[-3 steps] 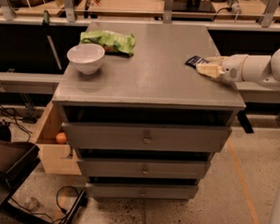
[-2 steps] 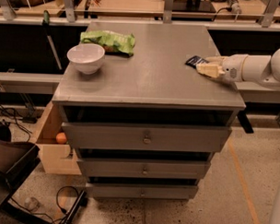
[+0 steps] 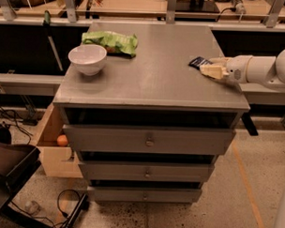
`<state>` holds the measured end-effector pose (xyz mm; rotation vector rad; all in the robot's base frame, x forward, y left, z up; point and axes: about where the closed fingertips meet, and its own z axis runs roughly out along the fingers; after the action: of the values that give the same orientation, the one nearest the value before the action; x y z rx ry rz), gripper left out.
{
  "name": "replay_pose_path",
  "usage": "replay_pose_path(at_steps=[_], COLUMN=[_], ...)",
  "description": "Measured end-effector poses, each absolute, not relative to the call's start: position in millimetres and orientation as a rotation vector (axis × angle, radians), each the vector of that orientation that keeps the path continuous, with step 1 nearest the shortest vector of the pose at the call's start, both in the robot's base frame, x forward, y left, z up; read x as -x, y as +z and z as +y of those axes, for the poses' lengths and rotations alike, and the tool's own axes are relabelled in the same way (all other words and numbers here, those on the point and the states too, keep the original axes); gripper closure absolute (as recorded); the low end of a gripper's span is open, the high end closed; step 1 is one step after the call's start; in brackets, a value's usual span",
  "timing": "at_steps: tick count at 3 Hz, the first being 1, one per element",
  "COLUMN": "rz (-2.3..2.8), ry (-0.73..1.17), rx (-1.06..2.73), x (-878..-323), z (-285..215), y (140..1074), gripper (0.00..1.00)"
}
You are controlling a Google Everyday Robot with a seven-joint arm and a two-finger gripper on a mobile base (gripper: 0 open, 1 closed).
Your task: Place rxbar blueberry into white bowl
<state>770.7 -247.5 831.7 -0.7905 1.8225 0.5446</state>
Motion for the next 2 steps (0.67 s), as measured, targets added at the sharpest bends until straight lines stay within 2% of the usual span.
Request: replay_pose_path(at_steps=[2], rz=[1.821], ry=[0.540], rx=[0.797], x=[-770.5], z=[-244.4], y=[834.5], gripper=[1.00])
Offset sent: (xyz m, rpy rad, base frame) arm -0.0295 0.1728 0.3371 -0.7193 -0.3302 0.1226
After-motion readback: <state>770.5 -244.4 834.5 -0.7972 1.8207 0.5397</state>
